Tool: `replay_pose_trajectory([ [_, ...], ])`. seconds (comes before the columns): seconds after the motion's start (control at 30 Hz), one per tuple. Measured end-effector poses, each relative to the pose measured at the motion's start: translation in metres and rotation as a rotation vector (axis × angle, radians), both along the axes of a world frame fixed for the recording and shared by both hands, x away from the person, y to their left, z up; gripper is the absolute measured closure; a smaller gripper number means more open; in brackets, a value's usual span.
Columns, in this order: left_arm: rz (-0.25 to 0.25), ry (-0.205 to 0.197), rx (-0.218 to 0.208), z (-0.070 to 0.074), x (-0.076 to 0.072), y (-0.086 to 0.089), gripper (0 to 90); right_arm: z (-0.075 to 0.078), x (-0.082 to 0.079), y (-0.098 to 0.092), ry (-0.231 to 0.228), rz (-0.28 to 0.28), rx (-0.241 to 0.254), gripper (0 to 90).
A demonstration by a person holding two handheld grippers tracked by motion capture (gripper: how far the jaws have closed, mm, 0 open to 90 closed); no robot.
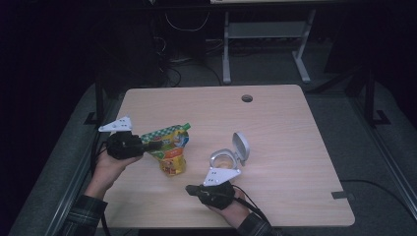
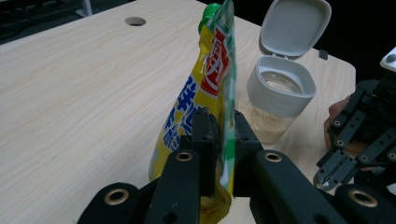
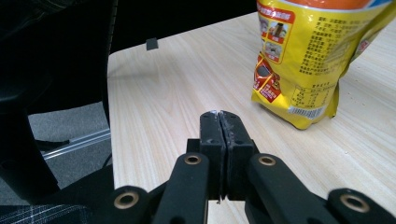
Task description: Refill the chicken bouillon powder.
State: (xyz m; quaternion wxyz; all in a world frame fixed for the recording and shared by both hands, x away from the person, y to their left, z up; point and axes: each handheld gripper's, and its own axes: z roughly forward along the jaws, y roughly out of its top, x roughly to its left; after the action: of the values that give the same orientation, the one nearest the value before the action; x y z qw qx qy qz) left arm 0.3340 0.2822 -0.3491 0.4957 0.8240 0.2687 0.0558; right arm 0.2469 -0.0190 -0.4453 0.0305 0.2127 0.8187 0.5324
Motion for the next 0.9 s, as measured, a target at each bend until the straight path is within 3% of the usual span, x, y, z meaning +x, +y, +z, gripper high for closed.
replay_pose_trajectory([
  [0.27,-0.003,0.002,-0.006,-0.009,-0.008,0.009,72.9,0.000,0.000,0.000,-0.001,0.002,-0.003,88.3],
  [0.53,-0.004,-0.006,-0.009,-0.020,-0.017,0.014,49.0,0.002,0.001,-0.004,-0.008,-0.001,0.004,89.4],
  [0.7,-0.002,-0.004,0.020,-0.031,-0.024,0.020,35.9,0.004,0.002,-0.008,-0.008,-0.012,0.000,89.9],
  [0.9,0.004,0.010,0.058,-0.043,-0.034,0.024,27.4,0.004,-0.001,-0.019,-0.006,-0.027,-0.020,89.9],
])
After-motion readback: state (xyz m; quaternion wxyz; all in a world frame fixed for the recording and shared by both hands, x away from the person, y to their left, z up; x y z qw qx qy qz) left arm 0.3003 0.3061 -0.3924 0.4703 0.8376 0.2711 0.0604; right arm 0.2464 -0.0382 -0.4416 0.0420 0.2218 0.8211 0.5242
